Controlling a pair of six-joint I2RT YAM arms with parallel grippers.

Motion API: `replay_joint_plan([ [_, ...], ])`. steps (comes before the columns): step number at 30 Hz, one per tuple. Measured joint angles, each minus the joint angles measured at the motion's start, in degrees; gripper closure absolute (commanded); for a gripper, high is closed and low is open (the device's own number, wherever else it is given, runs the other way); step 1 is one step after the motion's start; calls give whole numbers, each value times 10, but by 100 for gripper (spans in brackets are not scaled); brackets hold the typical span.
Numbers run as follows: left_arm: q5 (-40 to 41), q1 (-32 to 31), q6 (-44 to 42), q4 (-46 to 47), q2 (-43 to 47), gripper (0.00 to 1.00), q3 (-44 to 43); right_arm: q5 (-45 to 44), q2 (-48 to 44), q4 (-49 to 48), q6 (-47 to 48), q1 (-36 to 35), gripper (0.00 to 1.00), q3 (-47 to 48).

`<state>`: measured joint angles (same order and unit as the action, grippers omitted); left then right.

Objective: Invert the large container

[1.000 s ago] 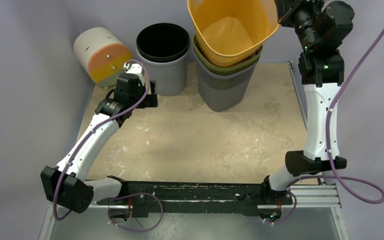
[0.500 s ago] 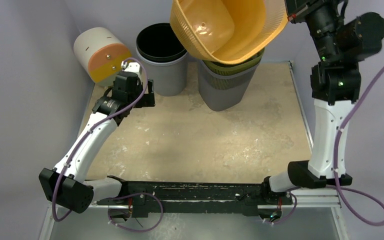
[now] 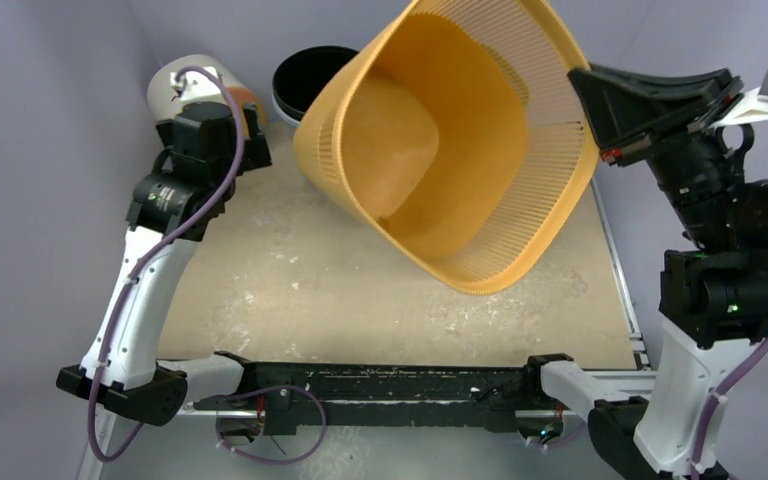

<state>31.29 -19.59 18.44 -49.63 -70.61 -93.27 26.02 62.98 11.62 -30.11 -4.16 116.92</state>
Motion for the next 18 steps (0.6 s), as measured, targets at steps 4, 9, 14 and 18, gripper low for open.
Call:
replay_joint_plan([
  [4,50,0,0,-24,-2,0,-104,29,-25,32,2,-1,100,-41],
  [9,84,0,2,-23,17,1,-171,39,-39,58,12,-1,100,-108],
  [14,72,0,9,-24,42,1,-177,34,-57,89,42,-1,100,-200],
  [18,52,0,15,-23,57,1,-159,33,-68,98,60,0,100,-295],
])
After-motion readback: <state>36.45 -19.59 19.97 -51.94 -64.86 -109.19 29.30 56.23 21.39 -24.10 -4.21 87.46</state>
